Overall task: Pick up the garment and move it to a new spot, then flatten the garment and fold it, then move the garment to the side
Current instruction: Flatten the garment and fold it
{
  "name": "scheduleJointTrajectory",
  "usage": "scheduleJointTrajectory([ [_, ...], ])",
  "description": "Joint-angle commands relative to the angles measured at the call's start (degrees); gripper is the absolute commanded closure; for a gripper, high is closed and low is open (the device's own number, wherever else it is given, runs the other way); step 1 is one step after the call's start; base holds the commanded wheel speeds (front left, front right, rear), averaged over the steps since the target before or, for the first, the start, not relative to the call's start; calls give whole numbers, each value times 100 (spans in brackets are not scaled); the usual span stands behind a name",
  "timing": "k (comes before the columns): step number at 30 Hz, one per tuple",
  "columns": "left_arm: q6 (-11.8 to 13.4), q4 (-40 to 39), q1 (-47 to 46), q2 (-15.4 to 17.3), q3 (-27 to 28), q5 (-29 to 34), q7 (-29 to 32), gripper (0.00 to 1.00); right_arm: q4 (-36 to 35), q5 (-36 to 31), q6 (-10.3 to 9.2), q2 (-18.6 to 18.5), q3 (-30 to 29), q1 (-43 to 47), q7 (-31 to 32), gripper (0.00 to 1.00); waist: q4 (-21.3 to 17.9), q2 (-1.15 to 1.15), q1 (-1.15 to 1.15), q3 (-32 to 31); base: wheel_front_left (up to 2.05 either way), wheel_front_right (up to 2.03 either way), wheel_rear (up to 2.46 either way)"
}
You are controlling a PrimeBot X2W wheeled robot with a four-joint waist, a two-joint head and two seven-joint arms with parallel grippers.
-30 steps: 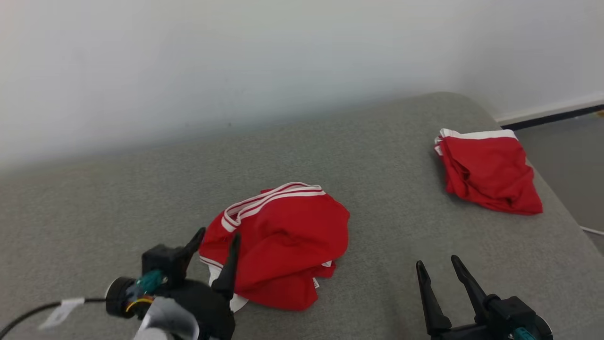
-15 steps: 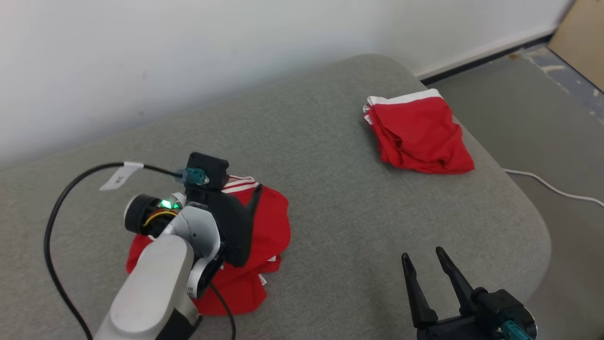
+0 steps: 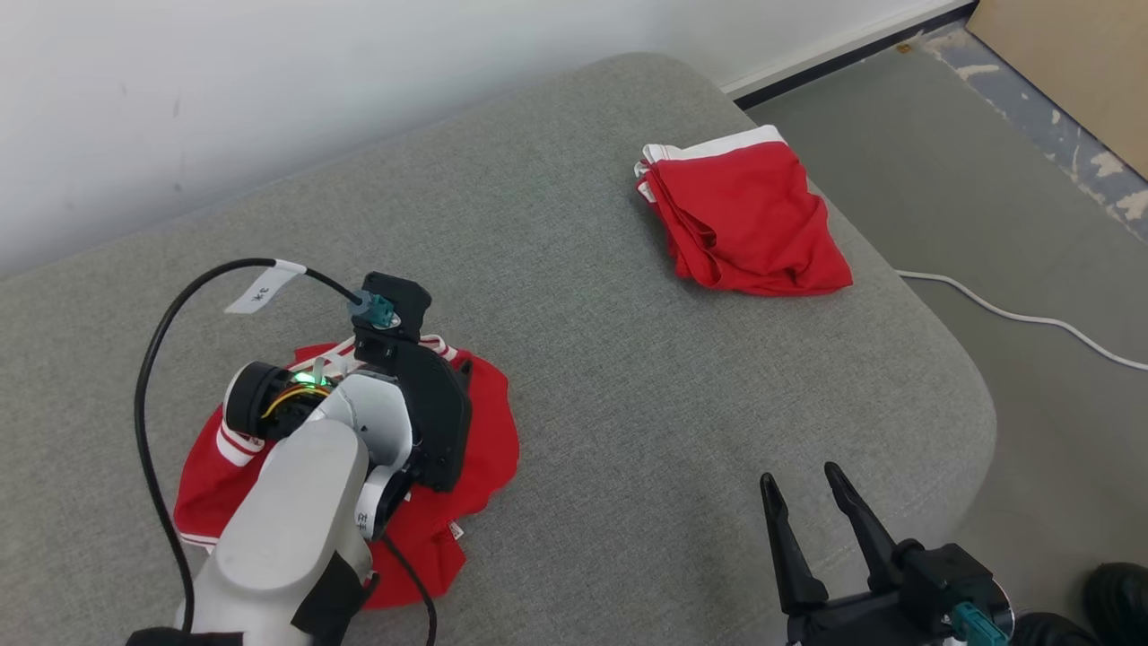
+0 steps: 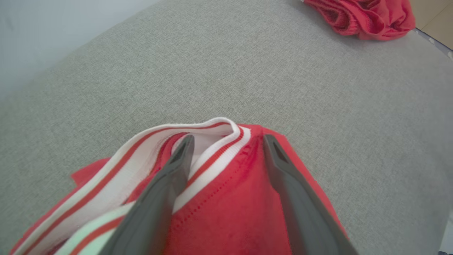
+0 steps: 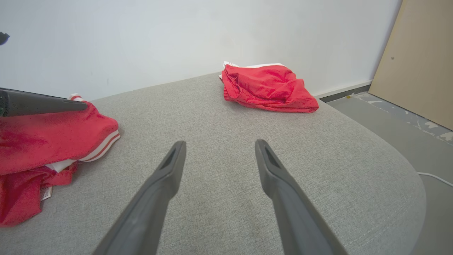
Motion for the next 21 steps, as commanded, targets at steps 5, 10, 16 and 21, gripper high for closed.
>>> scheduleJointTrajectory([
  [5, -126, 77, -50, -32, -86, -166, 31, 100, 55, 53, -14, 4, 89, -140, -37, 0, 13, -1, -1, -60, 0, 0, 0],
  [10, -218, -52, -215, -96, -237, -272, -210, 100, 102, 55, -14, 5, 60, -155, -45, 0, 84, -1, -1, -96, 0, 0, 0],
  [16, -242, -448, -692, -220, -210, -312, -1261, 100, 110, 37, -14, 6, 62, -184, -53, 0, 183, -1, -1, -130, 0, 0, 0],
  [21, -266, -822, -1453, -358, -190, -363, -2263, 100, 136, 34, -14, 4, 71, -178, -55, 0, 272, -1, -1, -228, 0, 0, 0],
])
